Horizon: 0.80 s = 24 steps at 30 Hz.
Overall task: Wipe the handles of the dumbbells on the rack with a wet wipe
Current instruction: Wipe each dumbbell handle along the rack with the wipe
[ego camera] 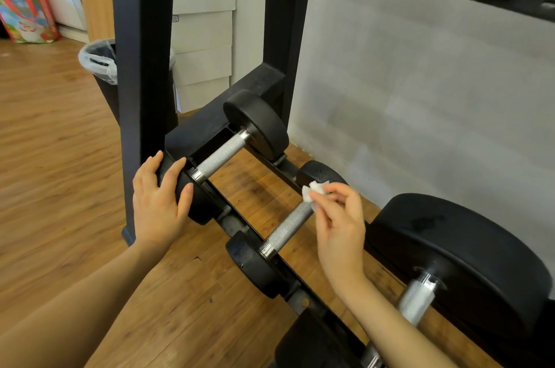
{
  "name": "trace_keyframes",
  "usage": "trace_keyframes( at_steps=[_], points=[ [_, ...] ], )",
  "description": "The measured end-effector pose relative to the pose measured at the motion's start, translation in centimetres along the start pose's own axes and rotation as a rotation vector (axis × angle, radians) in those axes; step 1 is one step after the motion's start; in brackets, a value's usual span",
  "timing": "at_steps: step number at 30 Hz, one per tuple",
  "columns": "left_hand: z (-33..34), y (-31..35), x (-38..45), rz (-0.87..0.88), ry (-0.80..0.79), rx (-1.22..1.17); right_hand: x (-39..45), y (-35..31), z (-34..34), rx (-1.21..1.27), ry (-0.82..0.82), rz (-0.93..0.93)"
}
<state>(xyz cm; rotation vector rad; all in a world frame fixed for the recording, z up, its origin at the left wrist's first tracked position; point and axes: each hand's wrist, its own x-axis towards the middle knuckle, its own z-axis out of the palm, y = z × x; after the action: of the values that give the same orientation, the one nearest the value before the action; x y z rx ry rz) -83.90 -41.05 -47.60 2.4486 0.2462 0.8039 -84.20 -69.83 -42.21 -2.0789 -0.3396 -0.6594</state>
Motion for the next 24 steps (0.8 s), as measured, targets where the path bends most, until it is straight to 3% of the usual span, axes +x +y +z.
trace_keyframes(
  at_steps=[6, 24],
  points=[
    [-0.1, 0.0, 0.1, 0.001, -0.001, -0.004, 1.7, 0.6, -0.4, -0.128, 0.185, 0.107],
    [-0.2, -0.1, 0.0, -0.008, -0.017, -0.006, 7.7, 0.3, 2.3, -0.404, -0.164, 0.121]
  ],
)
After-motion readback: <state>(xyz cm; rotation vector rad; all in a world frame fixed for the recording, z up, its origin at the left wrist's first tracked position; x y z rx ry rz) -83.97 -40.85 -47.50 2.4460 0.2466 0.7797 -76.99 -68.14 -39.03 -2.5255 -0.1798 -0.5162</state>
